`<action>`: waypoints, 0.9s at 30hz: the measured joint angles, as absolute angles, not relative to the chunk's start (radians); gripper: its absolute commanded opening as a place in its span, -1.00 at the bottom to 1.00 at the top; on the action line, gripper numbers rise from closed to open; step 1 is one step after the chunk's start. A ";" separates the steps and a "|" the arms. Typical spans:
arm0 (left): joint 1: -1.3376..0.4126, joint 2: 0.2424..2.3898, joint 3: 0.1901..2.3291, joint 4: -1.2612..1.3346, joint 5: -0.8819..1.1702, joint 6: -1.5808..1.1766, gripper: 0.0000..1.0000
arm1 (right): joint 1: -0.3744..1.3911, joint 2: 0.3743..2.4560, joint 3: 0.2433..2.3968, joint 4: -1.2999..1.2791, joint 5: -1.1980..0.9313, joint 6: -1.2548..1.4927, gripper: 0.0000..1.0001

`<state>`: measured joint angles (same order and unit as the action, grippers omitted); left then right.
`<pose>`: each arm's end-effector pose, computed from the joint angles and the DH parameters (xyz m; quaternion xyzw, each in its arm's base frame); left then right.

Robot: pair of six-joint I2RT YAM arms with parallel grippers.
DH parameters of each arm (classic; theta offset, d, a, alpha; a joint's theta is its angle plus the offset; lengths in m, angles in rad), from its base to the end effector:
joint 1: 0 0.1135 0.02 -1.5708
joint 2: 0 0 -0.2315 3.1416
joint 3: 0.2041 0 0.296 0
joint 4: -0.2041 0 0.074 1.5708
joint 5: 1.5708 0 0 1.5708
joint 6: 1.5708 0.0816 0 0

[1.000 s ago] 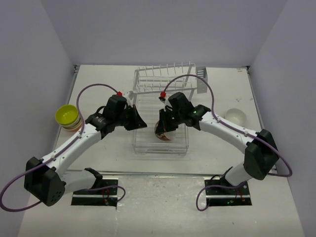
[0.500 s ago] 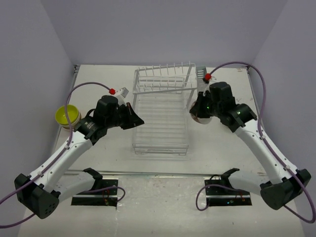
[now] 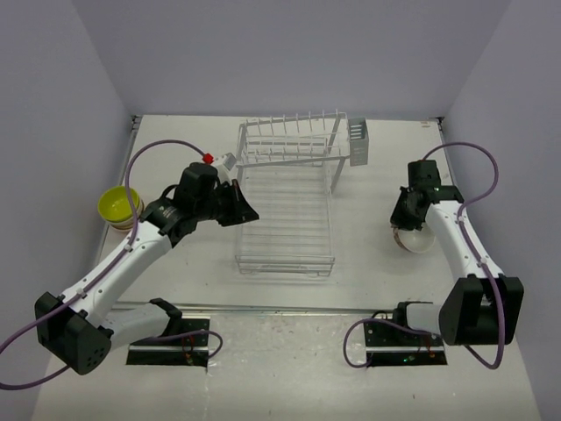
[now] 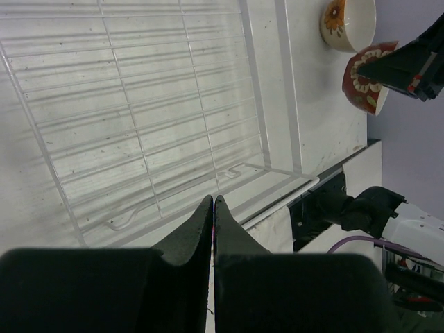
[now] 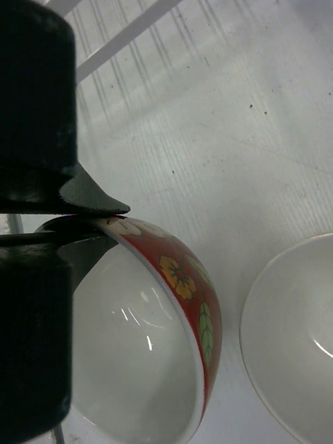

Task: Unload the bowls from the dish rack

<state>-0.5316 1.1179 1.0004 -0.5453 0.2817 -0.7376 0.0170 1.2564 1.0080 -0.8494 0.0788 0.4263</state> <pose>0.2762 -0.1887 0.2535 -0.0302 0.8914 -0.3590 0.2749 0.3150 -0.0011 0.1823 0.2065 0.9493 0.0141 0.2368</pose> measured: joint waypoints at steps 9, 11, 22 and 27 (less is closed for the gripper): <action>-0.532 1.133 1.040 -0.574 0.283 -0.692 -0.99 | -0.076 1.393 1.009 -0.846 0.110 0.439 -1.00; -0.532 1.133 1.040 -0.578 0.283 -0.686 -0.99 | -0.086 1.430 1.009 -0.846 0.118 0.445 -1.00; -0.532 1.135 1.053 -0.619 0.281 -0.643 -0.96 | -0.107 1.572 0.998 -0.838 0.184 0.483 -1.00; -0.532 1.153 1.074 -0.633 0.281 -0.619 -0.91 | -0.113 1.584 0.998 -0.830 0.191 0.494 -0.48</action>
